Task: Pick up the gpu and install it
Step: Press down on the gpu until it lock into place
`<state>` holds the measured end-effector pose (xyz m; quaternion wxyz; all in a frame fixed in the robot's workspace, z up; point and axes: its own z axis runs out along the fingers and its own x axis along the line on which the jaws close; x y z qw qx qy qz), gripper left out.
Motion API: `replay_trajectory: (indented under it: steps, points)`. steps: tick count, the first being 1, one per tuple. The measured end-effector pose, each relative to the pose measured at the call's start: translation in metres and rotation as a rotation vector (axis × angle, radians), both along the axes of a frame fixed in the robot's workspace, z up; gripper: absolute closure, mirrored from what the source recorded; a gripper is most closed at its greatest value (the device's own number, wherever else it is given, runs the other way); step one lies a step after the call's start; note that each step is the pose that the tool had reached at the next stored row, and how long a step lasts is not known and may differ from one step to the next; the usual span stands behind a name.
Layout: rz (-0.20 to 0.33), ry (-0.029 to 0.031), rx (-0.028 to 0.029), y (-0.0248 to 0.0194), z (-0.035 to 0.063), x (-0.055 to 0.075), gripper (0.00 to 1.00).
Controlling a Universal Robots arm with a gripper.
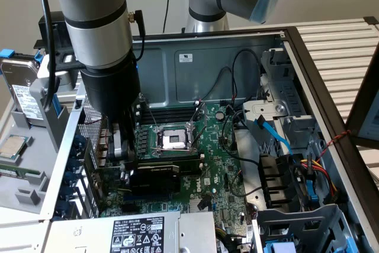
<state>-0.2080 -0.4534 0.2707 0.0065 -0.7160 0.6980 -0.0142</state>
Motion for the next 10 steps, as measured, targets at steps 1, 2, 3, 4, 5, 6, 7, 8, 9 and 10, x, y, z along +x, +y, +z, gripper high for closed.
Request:
replay_trajectory:
  steps: [1, 2, 3, 4, 5, 6, 7, 8, 9, 10]
  points:
    - [0.0, -0.0001, 0.0001, 0.0, -0.0001, -0.0001, 0.89]
    - [0.0, -0.0001, 0.0001, 0.0, -0.0002, -0.0002, 0.89]
    - [0.0, -0.0001, 0.0001, 0.0, -0.0003, -0.0004, 0.89]
    - [0.0, -0.0001, 0.0001, 0.0001, -0.0003, -0.0006, 0.89]
    - [0.0, 0.0, 0.0001, 0.0001, -0.0003, -0.0007, 0.89]
    - [0.0, 0.0, 0.0001, 0.0, -0.0003, -0.0009, 0.89]
    - [0.0, 0.0, 0.0, 0.0, -0.0003, -0.0011, 0.89]
    - [0.0, 0.0, 0.0001, 0.0, -0.0003, -0.0011, 0.89]
    - [0.0, 0.0, 0.0001, 0.0, -0.0003, -0.0011, 0.89]
    - [0.0, 0.0, 0.0002, 0.0, -0.0004, -0.0012, 0.89]
